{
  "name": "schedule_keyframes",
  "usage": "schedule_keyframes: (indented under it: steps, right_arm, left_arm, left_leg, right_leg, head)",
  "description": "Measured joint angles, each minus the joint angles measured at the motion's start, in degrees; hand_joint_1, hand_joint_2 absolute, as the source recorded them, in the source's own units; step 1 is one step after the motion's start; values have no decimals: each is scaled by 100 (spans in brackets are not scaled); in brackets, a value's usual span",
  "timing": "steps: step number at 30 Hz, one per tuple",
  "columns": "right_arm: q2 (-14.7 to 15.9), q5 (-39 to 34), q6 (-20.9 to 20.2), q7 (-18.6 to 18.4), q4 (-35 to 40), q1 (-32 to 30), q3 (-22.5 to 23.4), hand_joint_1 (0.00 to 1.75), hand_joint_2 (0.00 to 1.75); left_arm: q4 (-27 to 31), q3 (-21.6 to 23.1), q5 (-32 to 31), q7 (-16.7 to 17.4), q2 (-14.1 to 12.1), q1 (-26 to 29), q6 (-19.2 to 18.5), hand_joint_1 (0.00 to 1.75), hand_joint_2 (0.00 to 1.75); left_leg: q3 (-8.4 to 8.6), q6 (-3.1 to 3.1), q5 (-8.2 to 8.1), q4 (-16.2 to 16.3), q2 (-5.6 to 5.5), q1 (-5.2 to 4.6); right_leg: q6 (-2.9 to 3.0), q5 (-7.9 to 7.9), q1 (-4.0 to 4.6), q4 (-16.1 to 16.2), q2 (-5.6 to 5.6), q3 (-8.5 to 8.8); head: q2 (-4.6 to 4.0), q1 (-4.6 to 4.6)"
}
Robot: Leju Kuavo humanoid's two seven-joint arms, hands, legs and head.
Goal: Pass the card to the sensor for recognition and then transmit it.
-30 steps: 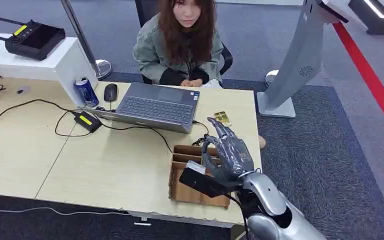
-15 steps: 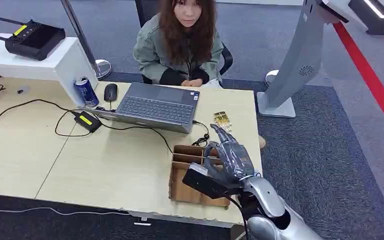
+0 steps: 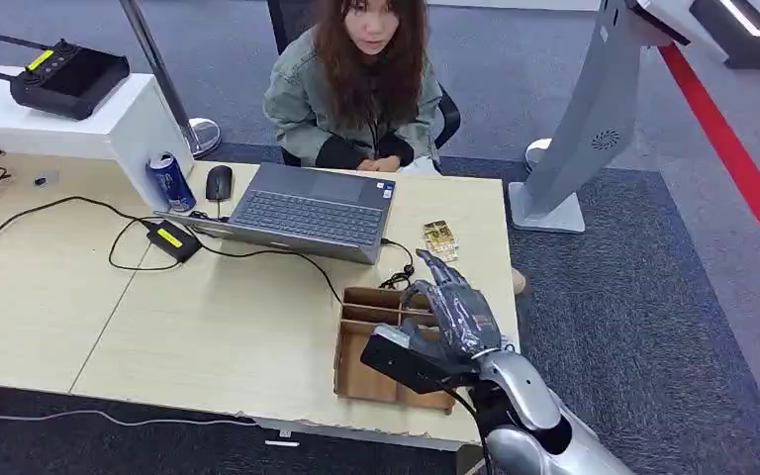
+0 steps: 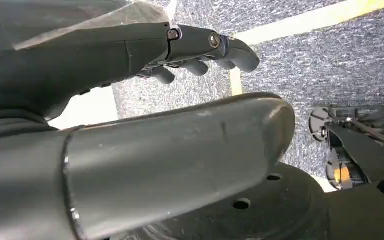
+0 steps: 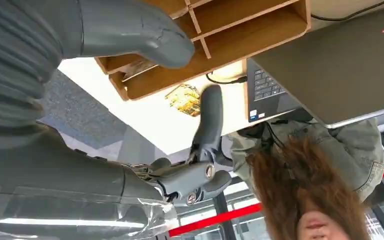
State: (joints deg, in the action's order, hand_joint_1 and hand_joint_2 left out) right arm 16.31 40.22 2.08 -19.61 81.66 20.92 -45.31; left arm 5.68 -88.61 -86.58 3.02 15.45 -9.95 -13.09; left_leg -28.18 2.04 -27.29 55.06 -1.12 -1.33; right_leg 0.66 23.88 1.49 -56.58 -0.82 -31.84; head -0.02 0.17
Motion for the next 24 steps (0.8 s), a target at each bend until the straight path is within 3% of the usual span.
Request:
schedule_keyframes:
  steps: [24]
  right_arm:
    - [-6, -4, -18, 0, 2, -21, 0, 75, 175]
  left_arm:
    - [0, -2, 13, -7, 0, 0, 0, 0, 0]
  left_leg:
    - [0, 0, 0, 0, 0, 0]
  right_leg:
    - [0, 0, 0, 0, 0, 0]
  head:
    - [0, -2]
